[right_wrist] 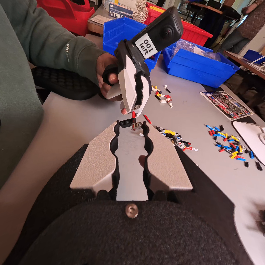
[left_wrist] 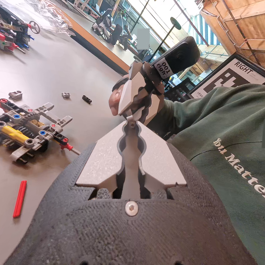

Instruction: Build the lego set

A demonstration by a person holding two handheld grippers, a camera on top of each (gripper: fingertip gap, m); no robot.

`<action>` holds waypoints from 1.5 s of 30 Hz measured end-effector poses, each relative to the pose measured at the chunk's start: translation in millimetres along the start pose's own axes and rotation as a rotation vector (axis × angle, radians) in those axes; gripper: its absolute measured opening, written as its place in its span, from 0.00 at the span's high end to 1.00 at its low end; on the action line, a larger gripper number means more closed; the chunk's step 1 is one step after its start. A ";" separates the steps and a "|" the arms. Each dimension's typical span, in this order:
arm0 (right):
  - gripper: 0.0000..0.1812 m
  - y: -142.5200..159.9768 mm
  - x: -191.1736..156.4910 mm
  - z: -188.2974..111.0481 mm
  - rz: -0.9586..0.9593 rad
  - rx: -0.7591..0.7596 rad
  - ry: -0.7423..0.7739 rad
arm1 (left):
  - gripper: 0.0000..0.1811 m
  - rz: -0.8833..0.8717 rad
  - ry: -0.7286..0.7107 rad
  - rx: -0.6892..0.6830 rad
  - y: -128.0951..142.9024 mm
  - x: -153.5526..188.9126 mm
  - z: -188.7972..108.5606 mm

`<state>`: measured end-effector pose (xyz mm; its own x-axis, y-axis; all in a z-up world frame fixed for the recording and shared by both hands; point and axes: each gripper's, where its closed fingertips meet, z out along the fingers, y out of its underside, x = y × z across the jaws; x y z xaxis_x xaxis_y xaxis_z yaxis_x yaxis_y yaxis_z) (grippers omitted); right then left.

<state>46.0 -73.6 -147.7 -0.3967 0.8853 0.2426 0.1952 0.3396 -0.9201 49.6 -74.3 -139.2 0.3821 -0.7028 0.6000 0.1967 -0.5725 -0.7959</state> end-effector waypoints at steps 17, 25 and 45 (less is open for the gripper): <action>0.92 -17.3 6.7 -10.7 0.383 0.166 -0.128 | 0.97 0.150 0.015 0.101 -18.6 14.8 -6.0; 0.96 -21.1 0.7 -10.5 0.356 0.174 -0.145 | 0.97 0.219 -0.013 0.069 -15.4 15.9 -6.9; 0.97 -6.5 -7.3 -6.4 0.296 0.059 -0.163 | 0.97 0.342 -0.107 -0.069 4.3 7.2 0.8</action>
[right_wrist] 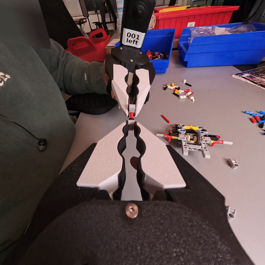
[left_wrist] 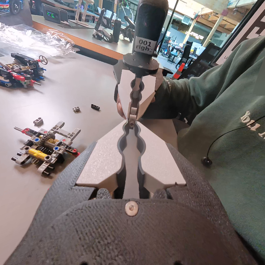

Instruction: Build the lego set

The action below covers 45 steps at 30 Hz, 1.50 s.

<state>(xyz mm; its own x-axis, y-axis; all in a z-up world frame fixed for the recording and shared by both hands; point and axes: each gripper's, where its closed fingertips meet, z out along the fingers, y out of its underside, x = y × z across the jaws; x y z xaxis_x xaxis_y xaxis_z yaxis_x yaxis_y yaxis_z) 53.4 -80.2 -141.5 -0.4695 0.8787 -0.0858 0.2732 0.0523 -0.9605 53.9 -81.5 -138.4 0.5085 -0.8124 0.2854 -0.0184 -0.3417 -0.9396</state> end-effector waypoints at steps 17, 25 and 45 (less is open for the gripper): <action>0.97 25.9 -0.4 4.7 -0.020 -0.149 -0.005 | 0.97 0.045 -0.040 -0.141 25.6 -4.6 8.4; 0.97 18.5 3.4 3.2 0.000 -0.115 0.011 | 0.97 0.011 -0.032 -0.086 15.9 -7.1 6.6; 0.97 15.0 9.2 -1.0 0.009 -0.092 0.038 | 0.96 0.025 -0.041 -0.032 9.3 -10.6 -0.9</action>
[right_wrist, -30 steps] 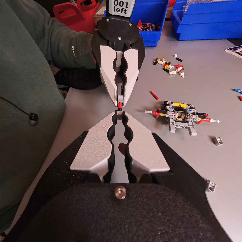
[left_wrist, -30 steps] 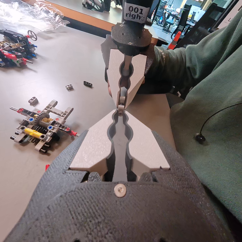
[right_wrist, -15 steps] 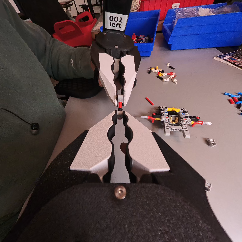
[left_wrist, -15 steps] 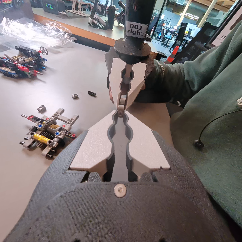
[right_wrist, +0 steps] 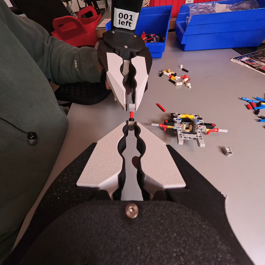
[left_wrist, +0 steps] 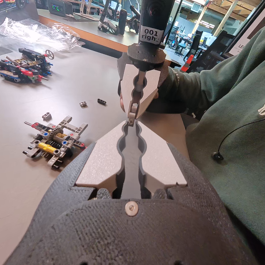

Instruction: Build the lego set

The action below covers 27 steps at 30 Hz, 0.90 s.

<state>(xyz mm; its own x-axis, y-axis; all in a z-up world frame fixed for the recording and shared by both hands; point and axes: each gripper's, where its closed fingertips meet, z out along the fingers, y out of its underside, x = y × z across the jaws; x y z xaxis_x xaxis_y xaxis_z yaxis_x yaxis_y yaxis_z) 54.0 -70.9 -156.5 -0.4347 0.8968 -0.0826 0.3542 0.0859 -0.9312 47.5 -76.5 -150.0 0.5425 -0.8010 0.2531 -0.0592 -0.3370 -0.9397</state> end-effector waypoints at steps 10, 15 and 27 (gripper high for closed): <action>0.97 11.4 -1.2 6.0 -0.049 -0.082 0.023 | 0.97 0.029 -0.020 -0.073 12.0 -2.1 5.2; 0.97 12.2 -0.5 7.0 -0.080 -0.096 0.042 | 0.97 -0.066 -0.006 -0.072 13.5 -3.3 6.0; 0.97 24.1 -8.3 7.5 -0.071 -0.133 -0.009 | 0.97 -0.072 0.032 -0.116 26.1 4.4 12.5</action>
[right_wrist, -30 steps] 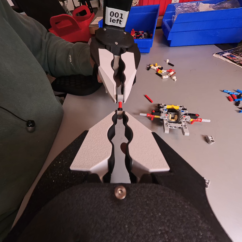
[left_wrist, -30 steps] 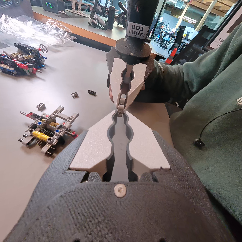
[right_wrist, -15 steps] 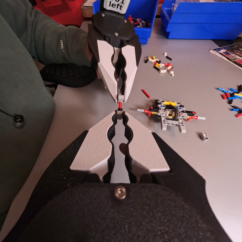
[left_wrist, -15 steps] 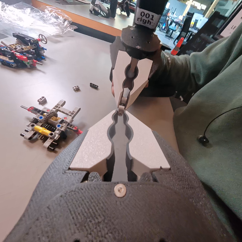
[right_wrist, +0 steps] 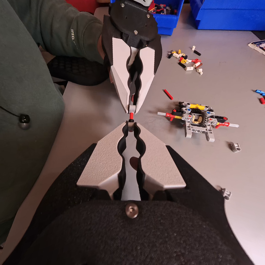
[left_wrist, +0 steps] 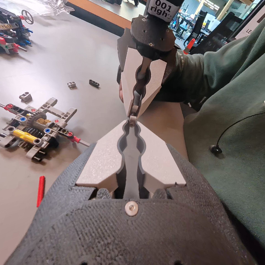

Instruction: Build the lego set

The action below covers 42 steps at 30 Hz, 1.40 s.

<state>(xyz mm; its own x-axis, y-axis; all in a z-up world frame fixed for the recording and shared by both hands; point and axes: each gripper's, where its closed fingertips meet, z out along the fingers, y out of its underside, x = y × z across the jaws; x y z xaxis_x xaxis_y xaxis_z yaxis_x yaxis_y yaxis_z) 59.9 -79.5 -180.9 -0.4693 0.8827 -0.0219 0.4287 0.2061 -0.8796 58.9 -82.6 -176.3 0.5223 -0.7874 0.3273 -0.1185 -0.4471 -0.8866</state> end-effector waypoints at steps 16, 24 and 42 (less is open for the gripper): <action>0.97 1.7 -5.2 0.6 0.041 0.022 -0.047 | 0.97 -0.017 0.043 0.009 2.0 4.4 2.5; 0.97 2.5 -5.6 3.9 0.016 0.005 -0.034 | 0.97 0.027 0.033 -0.011 1.4 5.9 10.9; 0.97 -36.3 12.9 -28.1 0.373 0.343 -0.192 | 0.81 0.158 -0.064 0.240 -38.4 -4.7 -12.2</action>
<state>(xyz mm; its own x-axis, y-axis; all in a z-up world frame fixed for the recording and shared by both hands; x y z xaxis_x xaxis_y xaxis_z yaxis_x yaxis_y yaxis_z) 60.0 -63.7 -135.9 -0.4799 0.7699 -0.4206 0.3319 -0.2845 -0.8994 50.6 -66.8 -139.9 0.5664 -0.8076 0.1643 -0.0032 -0.2014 -0.9795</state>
